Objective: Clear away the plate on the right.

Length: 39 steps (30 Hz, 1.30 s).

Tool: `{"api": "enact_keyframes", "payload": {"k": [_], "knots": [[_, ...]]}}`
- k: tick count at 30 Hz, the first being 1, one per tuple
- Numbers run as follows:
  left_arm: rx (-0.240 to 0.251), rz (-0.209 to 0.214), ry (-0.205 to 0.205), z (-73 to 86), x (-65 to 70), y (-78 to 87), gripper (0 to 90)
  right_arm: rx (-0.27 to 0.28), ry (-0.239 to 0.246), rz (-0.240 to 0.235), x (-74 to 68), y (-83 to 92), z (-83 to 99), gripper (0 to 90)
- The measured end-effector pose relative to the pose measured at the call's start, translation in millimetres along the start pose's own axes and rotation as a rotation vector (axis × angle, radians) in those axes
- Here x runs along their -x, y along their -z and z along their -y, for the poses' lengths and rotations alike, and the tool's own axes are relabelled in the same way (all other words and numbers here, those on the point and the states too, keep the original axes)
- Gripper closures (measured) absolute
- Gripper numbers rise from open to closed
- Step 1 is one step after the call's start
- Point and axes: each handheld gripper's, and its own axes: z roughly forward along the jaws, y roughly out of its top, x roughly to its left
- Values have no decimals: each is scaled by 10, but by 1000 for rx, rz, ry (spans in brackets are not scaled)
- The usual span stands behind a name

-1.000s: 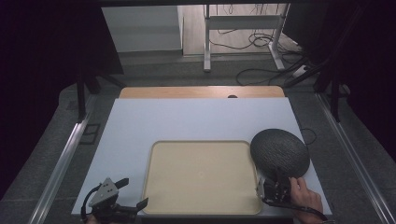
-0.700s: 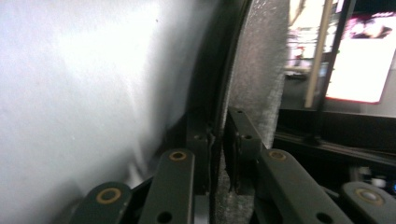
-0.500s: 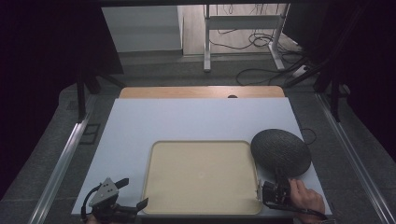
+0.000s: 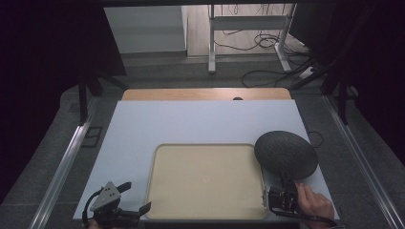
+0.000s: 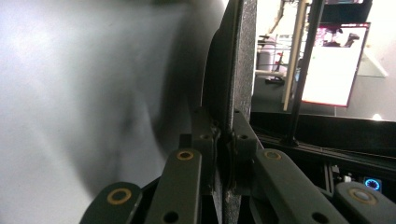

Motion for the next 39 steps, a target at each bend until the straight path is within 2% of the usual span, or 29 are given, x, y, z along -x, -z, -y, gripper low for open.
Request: {"api": "enact_keyframes", "payload": {"k": [8,9,10,11,17,18,19,20,29,32,33,37,39], "knots": [[-1,-2,0,0,1,-5,0,38,-10,17,44,93,-37,845],[-1,-3,1,1,-1,-4,0,77,-18,-20,48,77,-43,845],[0,-3,2,1,-1,-4,0,48,-11,-18,52,106,-64,845],[0,-3,2,1,-2,-4,0,95,-16,-22,54,88,-62,845],[0,-5,2,1,-1,-4,0,126,-18,-14,68,150,-125,839],[0,-5,2,1,-1,-3,0,149,-22,-13,66,144,-130,839],[0,-5,2,1,-1,-3,0,149,-22,-13,66,144,-130,839],[0,-5,2,2,-2,-3,0,124,-8,-15,84,203,-160,838],[1,-7,2,1,-3,0,0,163,-2,-12,88,279,-252,836],[3,-9,2,2,-4,3,0,196,5,-19,86,306,-299,834],[4,-10,1,1,-5,4,0,211,-1,-7,74,303,-313,833],[8,-12,2,1,-6,9,0,210,14,-9,74,366,-371,832],[10,-13,2,0,-6,10,0,246,13,-1,60,361,-398,832]]}}
